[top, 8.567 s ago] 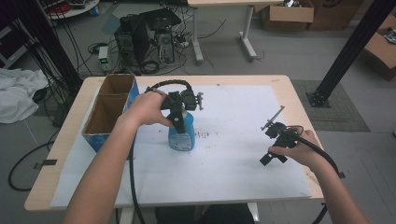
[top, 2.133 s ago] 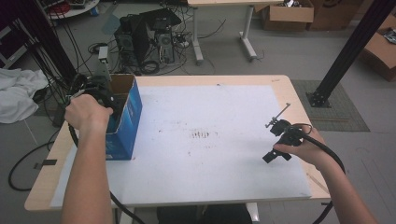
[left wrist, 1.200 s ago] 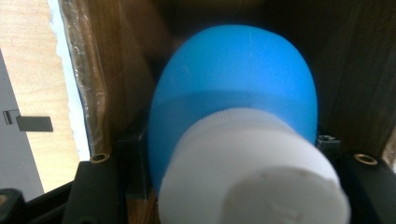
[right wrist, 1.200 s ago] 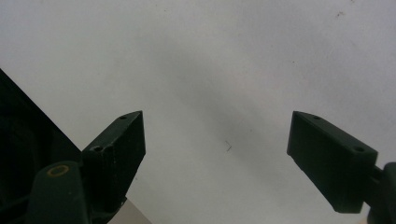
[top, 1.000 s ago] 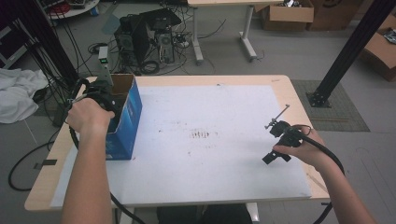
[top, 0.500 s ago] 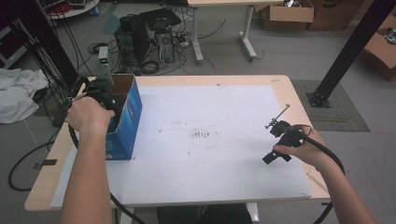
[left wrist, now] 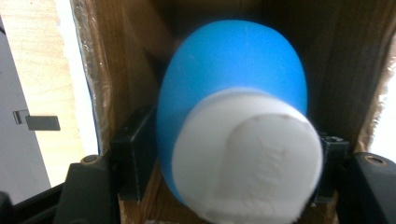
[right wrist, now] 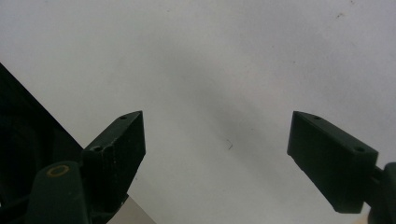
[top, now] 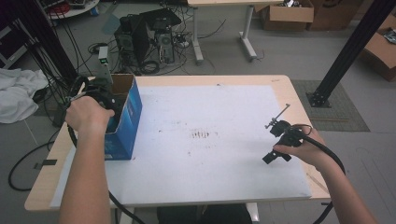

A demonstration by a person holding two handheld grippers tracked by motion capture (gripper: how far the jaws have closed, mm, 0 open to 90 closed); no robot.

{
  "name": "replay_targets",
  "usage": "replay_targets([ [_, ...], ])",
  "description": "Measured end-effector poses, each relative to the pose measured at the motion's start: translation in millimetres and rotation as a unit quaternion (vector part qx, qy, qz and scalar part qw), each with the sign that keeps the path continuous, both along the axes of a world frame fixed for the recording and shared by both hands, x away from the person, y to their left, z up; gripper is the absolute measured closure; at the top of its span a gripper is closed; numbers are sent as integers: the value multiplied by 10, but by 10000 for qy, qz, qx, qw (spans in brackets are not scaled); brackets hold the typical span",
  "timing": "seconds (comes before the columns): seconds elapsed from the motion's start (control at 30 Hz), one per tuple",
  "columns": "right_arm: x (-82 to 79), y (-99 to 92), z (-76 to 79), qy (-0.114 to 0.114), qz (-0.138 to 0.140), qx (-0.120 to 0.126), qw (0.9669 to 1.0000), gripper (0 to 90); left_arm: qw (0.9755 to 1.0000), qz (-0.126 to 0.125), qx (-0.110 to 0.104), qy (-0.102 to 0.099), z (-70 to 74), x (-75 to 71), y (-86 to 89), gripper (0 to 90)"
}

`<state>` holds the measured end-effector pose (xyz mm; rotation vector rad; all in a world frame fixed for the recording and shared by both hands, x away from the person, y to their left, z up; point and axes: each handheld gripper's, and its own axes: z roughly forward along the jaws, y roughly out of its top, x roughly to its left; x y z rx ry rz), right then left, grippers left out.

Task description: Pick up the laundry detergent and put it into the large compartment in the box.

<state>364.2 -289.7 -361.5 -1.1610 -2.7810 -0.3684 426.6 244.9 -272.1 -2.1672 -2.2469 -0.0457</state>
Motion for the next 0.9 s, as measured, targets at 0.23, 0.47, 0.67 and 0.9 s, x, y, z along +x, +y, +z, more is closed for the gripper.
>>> replay_targets([
  [0.23, -2, 15, 18, -6, 22, 14, 10000, 196, 9999, -45, 148, -7, 112, -24, -10, 251],
  [0.47, -6, 32, 15, -5, 36, 11, 10000, 196, 9995, -219, 240, -66, 262, -44, -83, 214],
  [0.67, 0, 47, 31, -4, 19, 8, 10000, 194, 9979, -515, 340, -192, 449, -56, -222, 159],
  [0.9, 22, 57, 65, 23, -41, -36, 10000, 186, 9927, -1037, 378, -481, 687, -98, -520, 115],
])
